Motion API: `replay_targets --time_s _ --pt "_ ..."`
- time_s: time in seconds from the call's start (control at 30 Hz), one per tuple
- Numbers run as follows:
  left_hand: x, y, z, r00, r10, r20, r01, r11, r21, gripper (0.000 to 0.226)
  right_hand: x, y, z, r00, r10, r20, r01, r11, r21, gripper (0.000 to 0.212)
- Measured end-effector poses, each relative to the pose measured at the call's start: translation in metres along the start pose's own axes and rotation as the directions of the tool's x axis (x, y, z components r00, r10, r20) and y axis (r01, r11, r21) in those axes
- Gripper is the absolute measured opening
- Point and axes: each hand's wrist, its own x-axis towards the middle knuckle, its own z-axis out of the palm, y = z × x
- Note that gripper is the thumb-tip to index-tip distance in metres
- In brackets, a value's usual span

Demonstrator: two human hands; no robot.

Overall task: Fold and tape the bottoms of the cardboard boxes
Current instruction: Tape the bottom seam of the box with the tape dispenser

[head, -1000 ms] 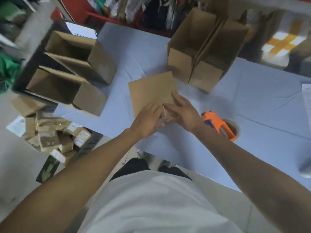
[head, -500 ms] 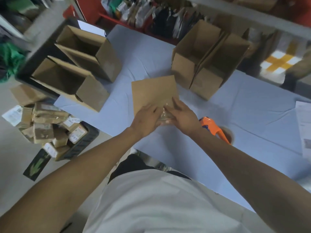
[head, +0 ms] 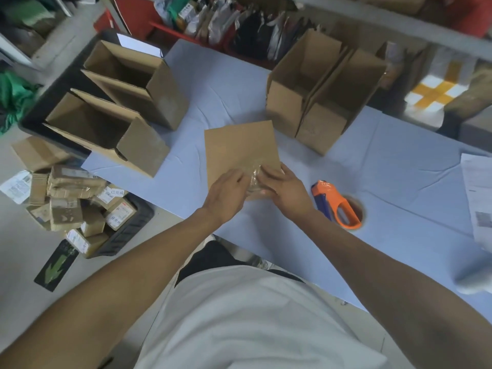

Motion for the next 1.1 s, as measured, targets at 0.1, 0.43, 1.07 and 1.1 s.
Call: replay_targets --time_s 0.1,0.43,1.07,1.1 --pt "-0.006 0.001 0.0 1.0 0.021 -0.006 -0.021 1.0 -0.004 0.03 -0.008 -0.003 0.008 0.994 -0.01 -0.112 0.013 1.0 0.027 0.032" --pt "-0.001 0.002 -0.007 0.991 0.052 -0.123 -0.046 0.998 0.053 0.03 -0.012 -0.008 -0.002 0.975 0.059 -0.214 -0.026 0.988 0.151 0.025" --pt "0.067 -0.015 -0.087 0.957 -0.068 0.282 0.178 0.905 -0.387 0.019 0.03 -0.048 -0.074 0.902 0.429 -0.046 -0.359 0.805 0.472 0.019" --pt "0.072 -0.016 -0.088 0.96 -0.069 0.271 0.169 0.915 -0.365 0.018 0.033 -0.048 -0.075 0.907 0.419 -0.044 -0.356 0.818 0.451 0.019"
